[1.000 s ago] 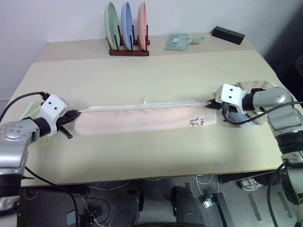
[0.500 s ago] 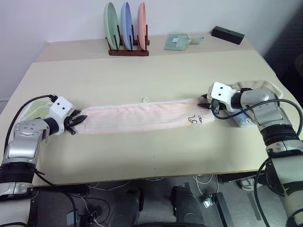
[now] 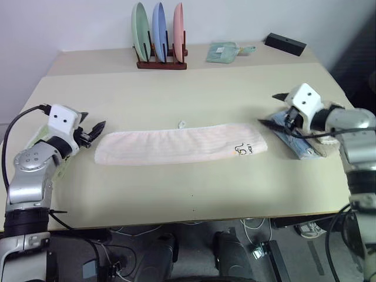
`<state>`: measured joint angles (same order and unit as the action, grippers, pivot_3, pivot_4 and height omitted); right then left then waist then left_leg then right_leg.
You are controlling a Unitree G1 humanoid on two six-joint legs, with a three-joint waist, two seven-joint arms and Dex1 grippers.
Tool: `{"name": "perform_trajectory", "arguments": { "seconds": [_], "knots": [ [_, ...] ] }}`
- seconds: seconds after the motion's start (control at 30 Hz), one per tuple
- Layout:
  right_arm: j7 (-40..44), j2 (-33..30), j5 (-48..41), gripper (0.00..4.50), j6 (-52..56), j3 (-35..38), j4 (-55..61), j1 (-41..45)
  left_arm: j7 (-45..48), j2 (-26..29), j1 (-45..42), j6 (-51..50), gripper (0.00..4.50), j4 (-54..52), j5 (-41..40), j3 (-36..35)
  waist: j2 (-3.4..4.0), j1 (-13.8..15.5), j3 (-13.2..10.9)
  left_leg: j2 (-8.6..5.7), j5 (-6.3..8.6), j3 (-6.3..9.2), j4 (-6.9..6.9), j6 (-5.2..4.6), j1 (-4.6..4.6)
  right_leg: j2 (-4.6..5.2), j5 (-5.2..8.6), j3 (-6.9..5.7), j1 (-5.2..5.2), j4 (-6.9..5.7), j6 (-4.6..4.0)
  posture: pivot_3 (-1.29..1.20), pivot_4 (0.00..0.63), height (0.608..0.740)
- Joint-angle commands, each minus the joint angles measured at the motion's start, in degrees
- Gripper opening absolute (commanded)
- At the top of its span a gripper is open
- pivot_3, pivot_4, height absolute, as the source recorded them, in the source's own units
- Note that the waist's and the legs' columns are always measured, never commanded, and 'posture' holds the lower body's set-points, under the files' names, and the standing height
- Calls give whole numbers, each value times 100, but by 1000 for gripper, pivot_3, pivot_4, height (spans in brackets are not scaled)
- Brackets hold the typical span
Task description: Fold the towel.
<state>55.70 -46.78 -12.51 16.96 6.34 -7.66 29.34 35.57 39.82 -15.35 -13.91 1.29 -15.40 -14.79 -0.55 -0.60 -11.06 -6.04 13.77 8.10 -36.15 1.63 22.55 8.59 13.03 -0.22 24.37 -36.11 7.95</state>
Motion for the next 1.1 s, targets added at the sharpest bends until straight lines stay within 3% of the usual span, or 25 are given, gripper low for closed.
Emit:
{"name": "perform_trajectory", "arguments": {
  "seconds": [0.03,0.2,0.3,0.47,0.8,0.9,1.1],
  "knots": [
    [-161,57,-1439,4427,1780,821,2013,-1136,323,-119,428,-213,2885,-1336,-177,564,1,21,1,0,3,0,-3,-5,-1,1,0,4,-2,0,0,0,150,737],
    [-1237,753,-2853,4427,3595,1521,3491,-2481,523,-566,670,-447,2885,-2365,-97,1740,-2,30,4,1,5,-8,-16,-8,-5,-1,-3,12,-10,1,5,0,150,737],
    [-2067,1232,-3216,4427,4242,1719,3720,-2679,578,-769,680,-395,2885,-2531,4,2187,-5,6,11,4,4,-14,-18,-8,-12,-3,-3,15,-17,0,5,0,150,737],
    [-3894,2399,-3414,4427,5194,2149,3322,-2154,396,-1267,527,-583,2885,-2592,-33,2537,-3,12,13,3,4,-16,-15,-8,-14,-3,-3,16,-15,0,4,0,150,737],
    [-5877,3796,-3640,4427,5579,3182,1810,-534,382,-1165,726,-615,2885,-2715,-52,2308,2,-22,18,2,4,-15,-10,-9,-16,-7,-4,15,-12,-1,4,0,150,737],
    [-6161,3884,-3648,3676,5505,3335,1488,-226,317,-1169,799,-651,2885,-2814,-66,2272,6,-7,21,1,4,-14,-10,-9,-16,-7,-4,15,-13,-1,3,0,150,737],
    [-6334,3815,-3774,610,5433,3337,1497,-110,218,-1168,998,-680,2885,-3007,-34,2302,9,-18,22,-2,4,-13,-4,-10,-14,-5,-4,15,-10,-1,3,0,150,737]
  ]
}}
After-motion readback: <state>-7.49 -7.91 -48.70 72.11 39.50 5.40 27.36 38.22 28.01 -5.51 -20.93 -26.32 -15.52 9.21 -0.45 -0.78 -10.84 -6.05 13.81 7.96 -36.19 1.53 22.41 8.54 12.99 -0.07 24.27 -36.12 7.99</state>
